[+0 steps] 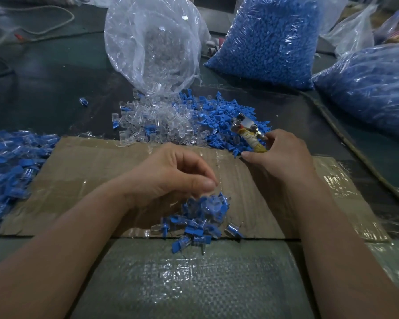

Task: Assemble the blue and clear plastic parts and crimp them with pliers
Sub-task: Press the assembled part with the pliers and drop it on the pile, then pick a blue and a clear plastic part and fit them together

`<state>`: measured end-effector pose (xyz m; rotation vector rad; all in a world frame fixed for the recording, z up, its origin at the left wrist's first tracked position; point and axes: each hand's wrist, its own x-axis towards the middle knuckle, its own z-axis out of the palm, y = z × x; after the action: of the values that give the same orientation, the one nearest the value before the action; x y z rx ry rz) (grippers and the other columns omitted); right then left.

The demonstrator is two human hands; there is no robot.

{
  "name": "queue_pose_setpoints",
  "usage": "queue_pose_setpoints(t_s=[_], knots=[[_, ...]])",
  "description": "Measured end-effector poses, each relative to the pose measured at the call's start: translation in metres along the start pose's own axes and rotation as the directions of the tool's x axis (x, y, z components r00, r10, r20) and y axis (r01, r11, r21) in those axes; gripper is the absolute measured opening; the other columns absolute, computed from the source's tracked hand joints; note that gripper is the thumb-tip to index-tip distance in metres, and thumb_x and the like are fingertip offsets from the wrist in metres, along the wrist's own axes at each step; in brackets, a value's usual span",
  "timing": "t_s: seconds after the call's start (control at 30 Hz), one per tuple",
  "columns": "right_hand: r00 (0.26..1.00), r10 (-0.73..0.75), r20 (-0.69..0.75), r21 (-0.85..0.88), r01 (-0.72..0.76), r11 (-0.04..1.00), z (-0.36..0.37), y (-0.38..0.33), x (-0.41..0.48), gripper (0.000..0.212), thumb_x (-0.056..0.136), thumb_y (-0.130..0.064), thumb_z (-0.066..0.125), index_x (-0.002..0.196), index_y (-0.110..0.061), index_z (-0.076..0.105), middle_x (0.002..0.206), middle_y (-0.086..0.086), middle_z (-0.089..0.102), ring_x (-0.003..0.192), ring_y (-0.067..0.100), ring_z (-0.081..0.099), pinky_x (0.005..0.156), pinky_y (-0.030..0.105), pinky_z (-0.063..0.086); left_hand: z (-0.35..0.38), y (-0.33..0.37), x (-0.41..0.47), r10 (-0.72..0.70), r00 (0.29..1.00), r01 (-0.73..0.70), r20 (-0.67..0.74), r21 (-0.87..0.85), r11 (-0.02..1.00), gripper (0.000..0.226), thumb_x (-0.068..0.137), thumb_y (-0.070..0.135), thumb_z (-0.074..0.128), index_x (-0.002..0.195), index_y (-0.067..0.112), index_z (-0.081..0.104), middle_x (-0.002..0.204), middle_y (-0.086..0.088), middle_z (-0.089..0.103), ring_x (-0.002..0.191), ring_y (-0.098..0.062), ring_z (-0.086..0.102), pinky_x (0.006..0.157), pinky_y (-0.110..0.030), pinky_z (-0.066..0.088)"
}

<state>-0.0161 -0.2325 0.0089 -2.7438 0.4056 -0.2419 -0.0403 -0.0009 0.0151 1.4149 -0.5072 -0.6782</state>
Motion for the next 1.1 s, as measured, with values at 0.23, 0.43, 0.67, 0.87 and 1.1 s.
queue_pose_setpoints(t_s=[0.23, 0.43, 0.67, 0.87, 1.1], knots=[[0.997, 0.045, 0.064, -0.028, -0.043, 0.999, 0.002, 0.001, 0.002, 0.070, 0.064, -0.058, 0.072, 0.116, -0.016, 0.052, 0.113, 0.005, 0.057, 0.101, 0.024, 0.052, 0.076, 0.035, 0.040, -0.014, -0.008, 0.013, 0.416, 0.611, 0.174, -0.673, 0.627, 0.759, 0.016, 0.084, 0.012, 0.064, 0.092, 0.025, 0.067, 0.088, 0.006, 0.065, 0.077, -0.002, 0.057, 0.073, -0.013, 0.044], [0.994, 0.035, 0.105, -0.075, -0.027, 0.997, 0.001, 0.001, 0.001, 0.074, 0.064, -0.063, 0.068, 0.117, -0.014, 0.051, 0.116, 0.008, 0.055, 0.105, 0.027, 0.050, 0.084, 0.038, 0.042, -0.032, -0.018, 0.018, 0.413, 0.678, 0.448, -0.608, 0.787, 0.425, 0.038, 0.089, 0.015, 0.055, 0.127, 0.021, 0.055, 0.135, -0.006, 0.047, 0.127, -0.022, 0.034, 0.106, -0.034, 0.023], [0.992, 0.018, 0.127, -0.100, -0.005, 0.995, 0.001, 0.001, 0.000, 0.075, 0.063, -0.068, 0.065, 0.114, -0.015, 0.051, 0.115, 0.008, 0.054, 0.105, 0.027, 0.049, 0.082, 0.037, 0.040, -0.036, -0.024, 0.022, 0.409, 0.711, 0.479, -0.572, 0.819, 0.314, 0.037, 0.094, 0.016, 0.047, 0.130, 0.023, 0.053, 0.128, -0.003, 0.053, 0.121, -0.022, 0.040, 0.098, -0.035, 0.028], [0.991, 0.014, 0.136, -0.140, 0.005, 0.990, 0.000, -0.002, -0.002, 0.074, 0.062, -0.072, 0.062, 0.110, -0.017, 0.052, 0.112, 0.007, 0.056, 0.103, 0.027, 0.051, 0.089, 0.042, 0.043, -0.033, -0.022, 0.021, 0.408, 0.702, 0.455, -0.584, 0.808, 0.374, 0.024, 0.092, 0.019, 0.053, 0.115, 0.021, 0.061, 0.115, -0.004, 0.054, 0.113, -0.023, 0.045, 0.098, -0.037, 0.028], [0.985, -0.067, 0.161, -0.018, 0.070, 0.997, 0.002, -0.007, -0.002, 0.082, 0.067, -0.059, 0.068, 0.130, -0.015, 0.042, 0.128, 0.005, 0.050, 0.113, 0.024, 0.047, 0.096, 0.040, 0.039, -0.033, -0.021, 0.020, 0.425, 0.699, 0.430, -0.575, 0.813, 0.392, 0.014, 0.090, 0.016, 0.056, 0.100, 0.021, 0.064, 0.107, -0.001, 0.058, 0.107, -0.020, 0.048, 0.095, -0.034, 0.027]])
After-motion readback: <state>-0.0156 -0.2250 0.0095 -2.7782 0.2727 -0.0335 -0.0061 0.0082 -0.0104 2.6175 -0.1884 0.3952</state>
